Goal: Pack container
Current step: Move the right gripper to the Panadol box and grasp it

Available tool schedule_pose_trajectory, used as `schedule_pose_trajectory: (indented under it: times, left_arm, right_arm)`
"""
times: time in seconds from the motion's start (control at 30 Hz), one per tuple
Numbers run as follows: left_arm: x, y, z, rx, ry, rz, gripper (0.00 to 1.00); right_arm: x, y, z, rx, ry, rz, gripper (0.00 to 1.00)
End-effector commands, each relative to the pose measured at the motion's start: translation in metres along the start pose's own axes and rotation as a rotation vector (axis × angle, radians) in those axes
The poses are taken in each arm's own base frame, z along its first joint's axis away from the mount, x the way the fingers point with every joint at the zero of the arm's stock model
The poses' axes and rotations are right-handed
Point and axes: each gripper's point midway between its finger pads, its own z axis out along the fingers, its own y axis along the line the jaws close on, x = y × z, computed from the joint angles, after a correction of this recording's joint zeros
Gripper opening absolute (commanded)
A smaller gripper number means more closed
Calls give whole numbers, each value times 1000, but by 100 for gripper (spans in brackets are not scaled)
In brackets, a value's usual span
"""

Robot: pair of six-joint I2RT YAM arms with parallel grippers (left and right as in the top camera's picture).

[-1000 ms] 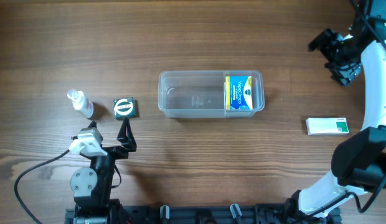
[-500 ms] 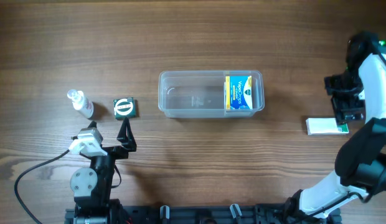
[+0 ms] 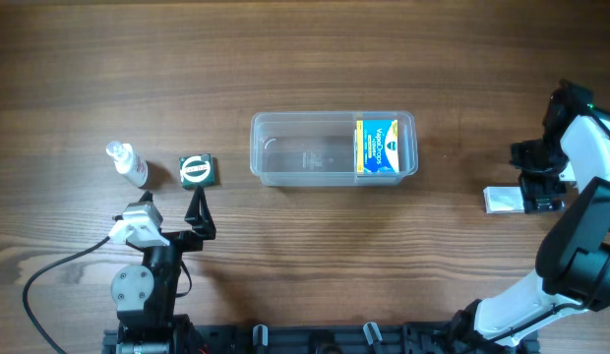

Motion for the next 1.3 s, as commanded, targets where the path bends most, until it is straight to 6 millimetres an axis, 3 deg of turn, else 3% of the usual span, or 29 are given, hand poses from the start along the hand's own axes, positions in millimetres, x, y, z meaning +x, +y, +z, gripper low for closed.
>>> schedule_pose_trajectory:
  times: [0.0,0.07,0.27,0.57,0.63,0.67,0.77,0.83,0.93,1.0,1.13,1.2,1.27]
  left_arm:
    - [1,1,0,3,-2,-5,100]
    - [1,1,0,3,-2,-5,100]
    - [1,1,0,3,-2,-5,100]
    - [1,1,0,3,-2,-5,100]
    - [1,1,0,3,-2,-5,100]
    - [1,1,0,3,-2,-5,100]
    - [1,1,0,3,-2,-5,100]
    - [1,1,0,3,-2,-5,100]
    - [1,1,0,3,-2,-5,100]
    - [1,1,0,3,-2,-5,100]
    - [1,1,0,3,-2,-5,100]
    - [1,1,0,3,-2,-5,100]
    - [1,1,0,3,-2,-5,100]
  right_arm:
    - [3,6,4,-28,15,-95,100]
    - [1,12,4,-53,6,-119,100]
    - [20,-7,20,-2,74,-119,95]
    - [28,-10,41,-25,74,-121,95]
    - [26,-5,41,-45,65,-118,86]
    - [25,-2,40,-54,62,-116,76]
    - [24,0,38,-60,59,-138,69]
    - [18,9,30,-87,41,-214,60]
    - [4,32,1,-147,15,-298,54]
    - [-4,50,-25,-202,-1,-334,54]
    - [2,103,-108,-385,-74,-512,63]
    - [-5,92,-106,-292,-141,-504,69]
    - [-2,65,-76,-171,-110,-467,70]
